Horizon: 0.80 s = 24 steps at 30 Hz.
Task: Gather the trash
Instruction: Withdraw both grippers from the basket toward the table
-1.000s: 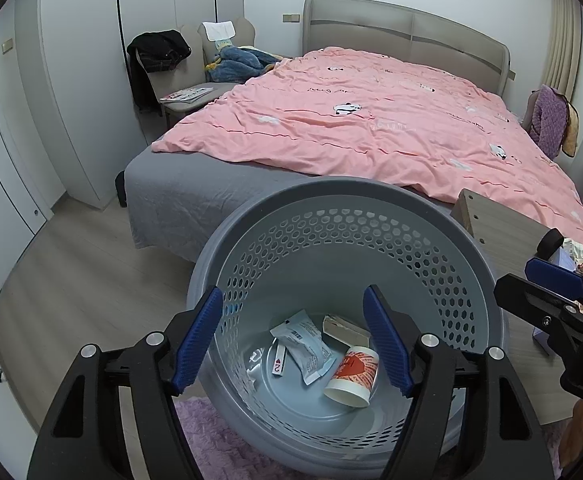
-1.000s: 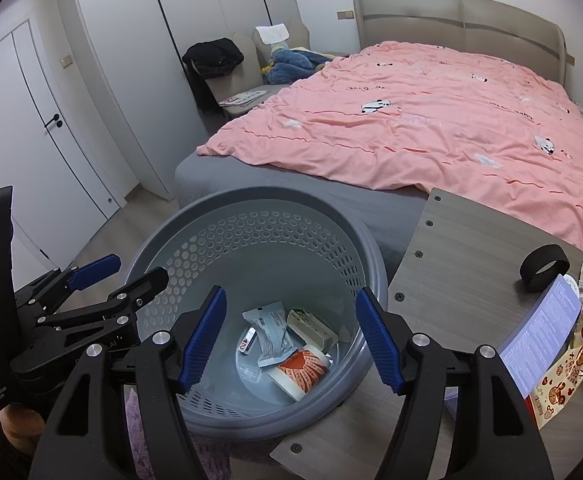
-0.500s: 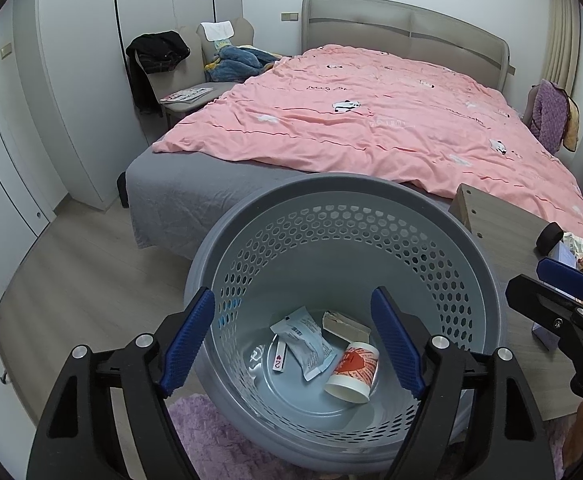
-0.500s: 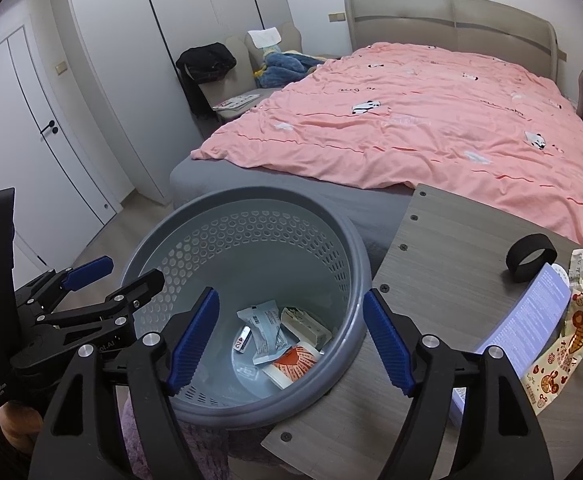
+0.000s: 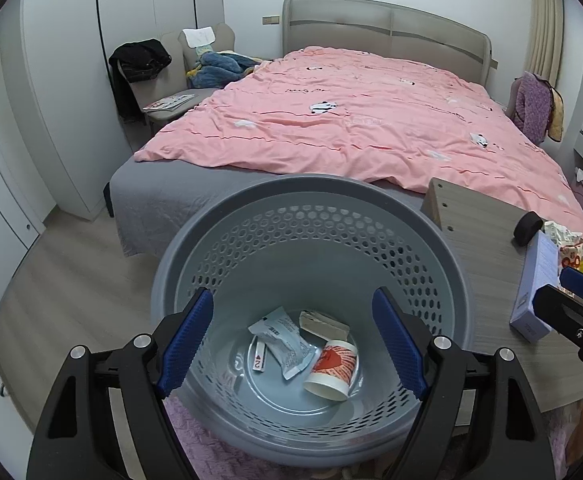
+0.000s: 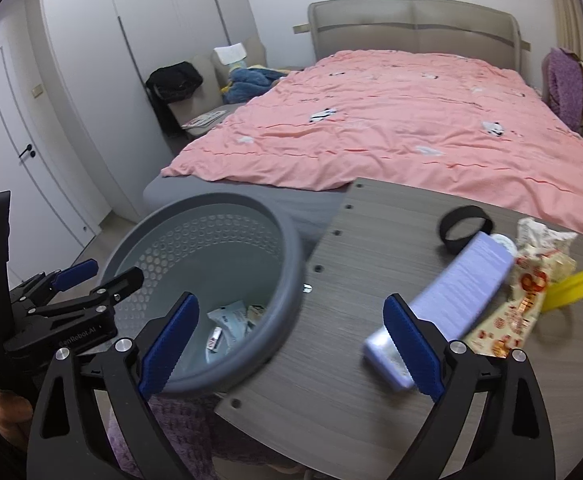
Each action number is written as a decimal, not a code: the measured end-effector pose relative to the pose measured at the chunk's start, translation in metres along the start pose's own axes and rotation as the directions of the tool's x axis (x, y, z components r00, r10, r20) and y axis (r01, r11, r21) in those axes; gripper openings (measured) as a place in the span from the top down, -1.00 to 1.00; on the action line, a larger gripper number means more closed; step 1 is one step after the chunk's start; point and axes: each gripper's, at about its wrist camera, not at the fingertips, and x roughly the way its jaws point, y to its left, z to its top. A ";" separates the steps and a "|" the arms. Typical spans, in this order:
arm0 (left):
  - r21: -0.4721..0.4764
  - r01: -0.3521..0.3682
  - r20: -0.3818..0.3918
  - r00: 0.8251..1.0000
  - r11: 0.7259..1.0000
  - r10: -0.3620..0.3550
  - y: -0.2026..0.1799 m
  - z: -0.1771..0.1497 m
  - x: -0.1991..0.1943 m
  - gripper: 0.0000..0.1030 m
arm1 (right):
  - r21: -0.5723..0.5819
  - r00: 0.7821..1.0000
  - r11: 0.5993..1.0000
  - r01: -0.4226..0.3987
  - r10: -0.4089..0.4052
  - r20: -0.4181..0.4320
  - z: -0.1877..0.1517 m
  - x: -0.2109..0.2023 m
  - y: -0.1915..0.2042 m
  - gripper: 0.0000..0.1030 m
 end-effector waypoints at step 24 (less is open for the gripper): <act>0.214 0.163 -0.050 0.987 0.963 -0.156 -0.128 0.000 0.001 -0.52 | 0.262 0.962 0.928 0.263 -0.273 0.001 -0.042 -0.043 -0.143 -0.80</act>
